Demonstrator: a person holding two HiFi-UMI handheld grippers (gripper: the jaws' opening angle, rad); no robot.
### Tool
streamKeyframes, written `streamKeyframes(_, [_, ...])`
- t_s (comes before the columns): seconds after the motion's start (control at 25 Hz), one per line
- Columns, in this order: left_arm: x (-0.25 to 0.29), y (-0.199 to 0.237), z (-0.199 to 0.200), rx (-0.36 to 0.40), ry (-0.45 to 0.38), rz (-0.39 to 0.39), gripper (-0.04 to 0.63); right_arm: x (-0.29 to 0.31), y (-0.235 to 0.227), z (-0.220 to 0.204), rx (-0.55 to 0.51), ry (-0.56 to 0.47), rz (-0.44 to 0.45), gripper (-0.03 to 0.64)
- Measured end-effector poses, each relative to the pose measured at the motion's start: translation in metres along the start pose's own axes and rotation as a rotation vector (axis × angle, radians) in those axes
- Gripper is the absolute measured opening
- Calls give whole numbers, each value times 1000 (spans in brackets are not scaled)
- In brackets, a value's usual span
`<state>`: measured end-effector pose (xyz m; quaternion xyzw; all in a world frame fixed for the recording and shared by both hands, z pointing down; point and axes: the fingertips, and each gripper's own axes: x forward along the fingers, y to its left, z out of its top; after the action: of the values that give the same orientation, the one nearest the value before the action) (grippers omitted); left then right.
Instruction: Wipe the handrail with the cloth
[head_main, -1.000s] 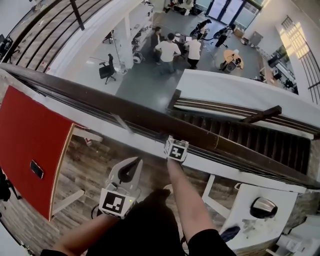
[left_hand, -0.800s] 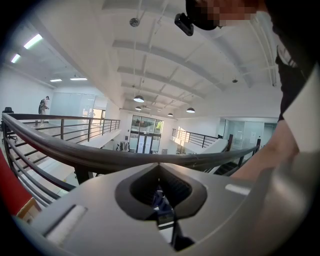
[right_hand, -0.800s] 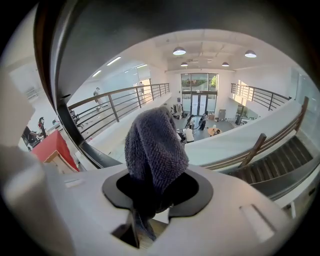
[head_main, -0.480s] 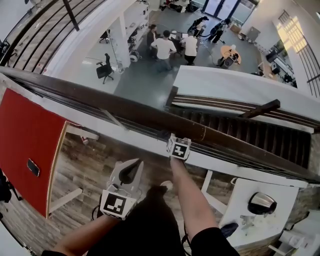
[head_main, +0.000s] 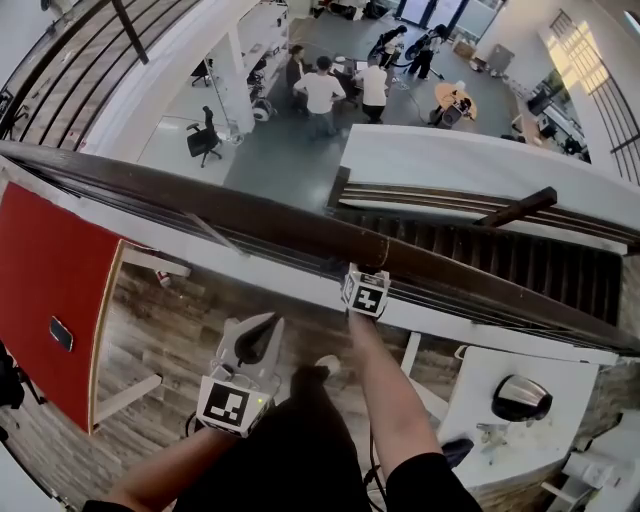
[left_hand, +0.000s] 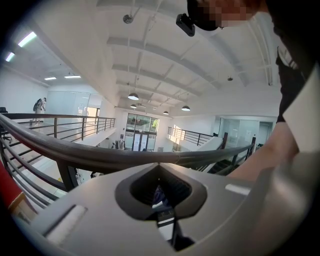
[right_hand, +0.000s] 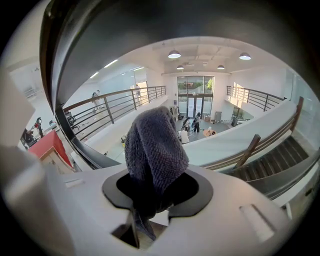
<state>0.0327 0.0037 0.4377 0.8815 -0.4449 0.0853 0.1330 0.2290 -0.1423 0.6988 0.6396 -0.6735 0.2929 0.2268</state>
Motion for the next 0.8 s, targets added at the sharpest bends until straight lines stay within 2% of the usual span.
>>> streamKeyframes(0.2, [2,-16,-9,3,16,-11,-2,-4,-17,-2,-7,0,-5,132])
streamKeyframes(0.8, [8,-53,-7,28,-4,-5,-2,-13,-58,-7,-20,-4,0,132])
